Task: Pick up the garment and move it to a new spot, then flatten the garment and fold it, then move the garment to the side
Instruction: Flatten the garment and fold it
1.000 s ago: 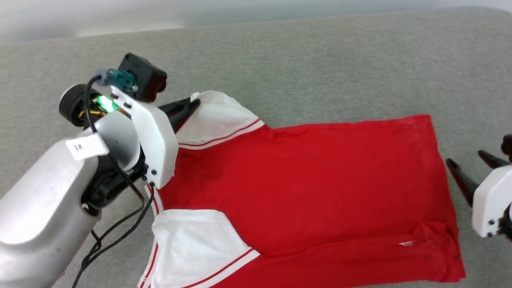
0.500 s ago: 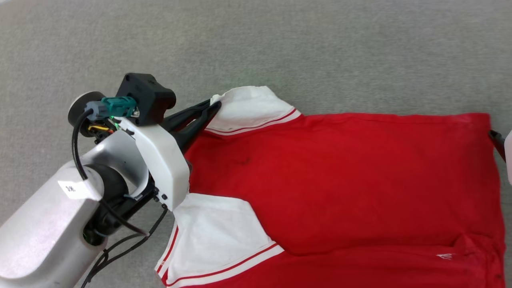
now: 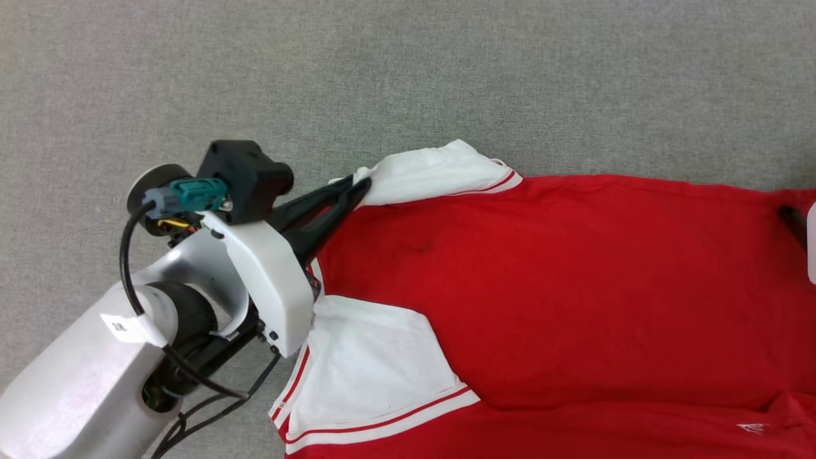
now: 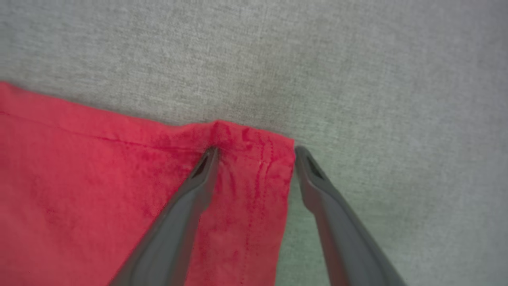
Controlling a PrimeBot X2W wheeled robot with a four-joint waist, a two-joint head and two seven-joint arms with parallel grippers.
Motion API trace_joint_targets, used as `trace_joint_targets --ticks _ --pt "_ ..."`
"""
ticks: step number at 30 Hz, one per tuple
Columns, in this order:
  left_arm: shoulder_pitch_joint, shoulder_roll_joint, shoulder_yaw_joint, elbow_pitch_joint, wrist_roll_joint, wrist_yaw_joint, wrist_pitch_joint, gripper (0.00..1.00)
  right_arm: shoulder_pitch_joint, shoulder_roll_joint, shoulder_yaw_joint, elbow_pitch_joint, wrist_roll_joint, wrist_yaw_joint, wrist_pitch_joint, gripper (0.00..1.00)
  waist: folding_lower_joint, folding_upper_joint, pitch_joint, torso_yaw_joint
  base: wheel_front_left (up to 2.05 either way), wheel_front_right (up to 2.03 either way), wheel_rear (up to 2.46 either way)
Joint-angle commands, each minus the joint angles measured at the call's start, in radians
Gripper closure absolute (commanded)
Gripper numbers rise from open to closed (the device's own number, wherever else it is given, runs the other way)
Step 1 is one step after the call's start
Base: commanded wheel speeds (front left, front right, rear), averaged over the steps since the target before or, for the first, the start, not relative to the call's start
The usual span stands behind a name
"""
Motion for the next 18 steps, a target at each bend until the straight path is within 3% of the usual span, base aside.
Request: trace_joint_targets --ticks 1,2,3,4,8,18 --pt "0.014 0.002 0.004 0.015 0.001 -0.002 -0.011 1.0 0.049 0.044 0.041 0.041 0.025 0.004 0.008 0.35 0.0001 0.0 0.002 0.004 0.0 0.0 0.0" --pt "0.019 0.001 0.003 0.021 -0.001 -0.004 -0.016 1.0 0.057 0.046 0.051 0.047 0.032 0.005 0.008 0.72 0.0001 0.0 0.001 0.004 0.0 0.0 0.0" --pt "0.019 0.001 0.003 0.021 -0.001 -0.004 -0.016 1.0 0.057 0.046 0.051 0.047 0.032 0.005 0.008 0.72 0.0001 0.0 0.001 0.004 0.0 0.0 0.0" --pt "0.021 0.001 0.003 0.029 -0.001 -0.004 -0.021 1.0 0.059 0.045 0.056 0.049 0.035 0.005 -0.001 1.0 0.0001 0.0 -0.002 0.003 0.0 0.0 0.0" --pt "0.041 -0.001 0.008 0.062 -0.006 0.0 -0.047 1.0 0.048 0.025 0.036 0.056 0.027 0.003 -0.066 1.0 0.0001 0.0 -0.032 -0.008 0.0 0.0 0.0" --pt "0.191 0.008 0.052 0.095 -0.053 0.053 -0.147 1.0 0.124 0.065 -0.034 -0.025 0.06 0.002 -0.209 1.0 0.0001 0.0 -0.19 -0.059 0.0 0.0 0.0"
